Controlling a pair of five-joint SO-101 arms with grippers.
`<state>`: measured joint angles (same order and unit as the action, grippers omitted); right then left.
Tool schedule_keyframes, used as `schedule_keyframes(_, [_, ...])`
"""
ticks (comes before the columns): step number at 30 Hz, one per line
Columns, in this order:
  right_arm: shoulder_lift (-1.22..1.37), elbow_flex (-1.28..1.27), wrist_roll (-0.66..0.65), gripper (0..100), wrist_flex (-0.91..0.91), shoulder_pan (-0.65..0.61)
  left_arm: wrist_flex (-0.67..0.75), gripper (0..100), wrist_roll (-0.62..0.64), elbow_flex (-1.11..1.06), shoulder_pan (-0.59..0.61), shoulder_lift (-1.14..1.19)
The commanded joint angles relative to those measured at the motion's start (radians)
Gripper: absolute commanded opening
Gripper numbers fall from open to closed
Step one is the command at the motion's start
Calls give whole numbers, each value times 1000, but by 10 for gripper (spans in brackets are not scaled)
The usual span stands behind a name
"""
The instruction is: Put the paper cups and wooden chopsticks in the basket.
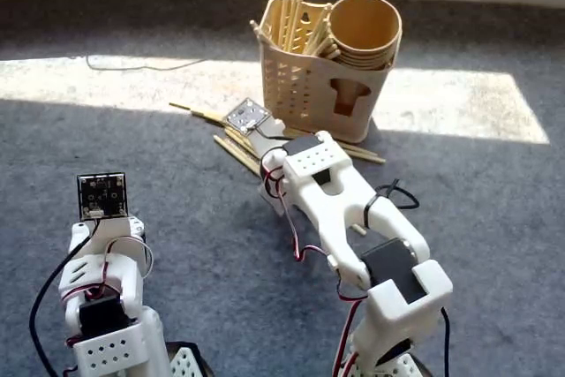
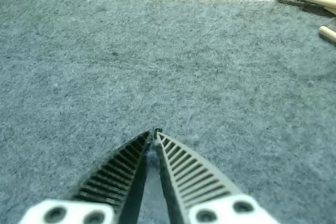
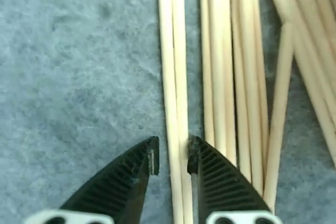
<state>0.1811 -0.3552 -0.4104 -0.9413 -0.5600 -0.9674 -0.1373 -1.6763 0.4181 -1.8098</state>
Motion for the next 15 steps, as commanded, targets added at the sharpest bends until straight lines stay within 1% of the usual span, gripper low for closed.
schedule_keyframes(1, [-8,28,-11,95,-25,-45,15,8,-5,-18,5,-5])
schedule_keyframes(9, [-10,28,-11,95,-28,-73,15,8,-5,-18,5,-5])
schedule_keyframes(15, [-24,48,-11,94,-108,-70,15,8,-5,-18,5,-5])
